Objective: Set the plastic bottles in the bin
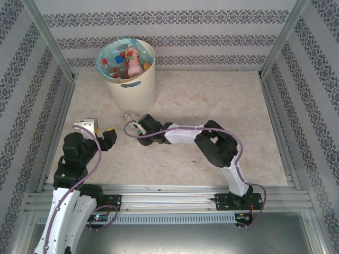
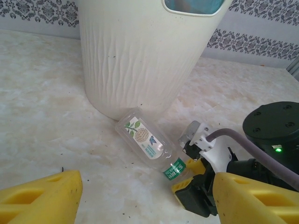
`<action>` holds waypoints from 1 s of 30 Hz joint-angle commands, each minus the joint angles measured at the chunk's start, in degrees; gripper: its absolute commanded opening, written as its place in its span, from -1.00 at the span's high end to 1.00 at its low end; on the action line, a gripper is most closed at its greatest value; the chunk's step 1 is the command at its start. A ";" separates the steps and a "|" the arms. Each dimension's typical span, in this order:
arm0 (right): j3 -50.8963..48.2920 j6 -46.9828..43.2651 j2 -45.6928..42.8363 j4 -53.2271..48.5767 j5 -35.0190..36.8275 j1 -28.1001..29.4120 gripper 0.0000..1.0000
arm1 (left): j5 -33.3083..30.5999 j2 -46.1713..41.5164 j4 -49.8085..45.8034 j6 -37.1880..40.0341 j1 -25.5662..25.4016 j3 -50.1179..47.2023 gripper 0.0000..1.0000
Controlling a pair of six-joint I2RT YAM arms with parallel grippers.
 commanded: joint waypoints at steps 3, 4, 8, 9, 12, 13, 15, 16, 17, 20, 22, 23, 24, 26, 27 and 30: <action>-9.65 1.11 -8.26 4.08 0.83 0.73 0.32 | -1.48 -0.42 -0.60 0.30 -0.36 -0.07 -0.54; -12.18 0.98 -10.01 5.99 0.32 1.10 0.33 | -1.52 -0.46 -0.34 0.33 -0.39 -0.25 -0.56; -19.84 0.53 -15.54 13.04 0.72 3.45 0.40 | -1.63 -0.81 0.33 -0.80 -0.29 -0.45 -0.68; -21.26 0.41 -16.67 14.11 0.67 4.16 0.40 | -0.98 -0.93 0.38 -1.19 -0.27 -0.28 -0.72; -24.51 -0.32 -20.51 16.92 0.19 6.67 0.42 | 3.20 -0.82 0.41 -2.09 -0.27 0.57 -0.99; -25.35 -0.80 -21.92 17.60 -0.15 7.70 0.42 | 5.03 -0.82 0.91 -2.19 -0.31 0.87 -1.00; -26.52 -2.01 -24.70 18.34 -0.44 9.63 0.43 | 8.40 -1.14 2.39 -3.02 -0.31 1.20 -1.00; -27.04 -2.40 -26.09 18.59 -0.39 10.53 0.43 | 10.14 -1.41 3.76 -3.77 -0.31 1.12 -1.00; -27.59 -2.63 -27.55 18.92 -0.43 11.19 0.44 | 12.31 -1.69 5.38 -4.52 -0.31 0.89 -1.00; -29.23 -2.69 -32.11 19.76 -2.12 12.03 0.44 | 21.46 -1.94 11.35 -6.44 -0.31 0.13 -1.00; -30.32 -2.59 -35.61 20.05 -2.97 12.04 0.44 | 27.16 -1.59 15.51 -8.78 -0.31 -0.01 -1.00; -30.75 -2.91 -37.53 19.87 -3.39 11.96 0.44 | 29.43 -1.43 17.46 -10.33 -0.31 -0.05 -1.00; -30.97 -3.32 -39.14 19.45 -3.96 11.99 0.44 | 31.25 -1.26 19.19 -11.58 -0.27 -0.10 -1.00; -31.33 -4.61 -42.55 18.12 -5.30 11.98 0.44 | 33.64 -0.92 22.90 -14.80 -0.27 -0.13 -1.00; -31.49 -5.28 -43.95 17.56 -5.79 11.98 0.44 | 34.61 -0.70 24.39 -16.16 -0.31 -0.09 -1.00; -32.37 -6.35 -48.71 17.21 -7.08 11.87 0.44 | 38.60 0.29 30.27 -20.58 -0.29 -0.01 -1.00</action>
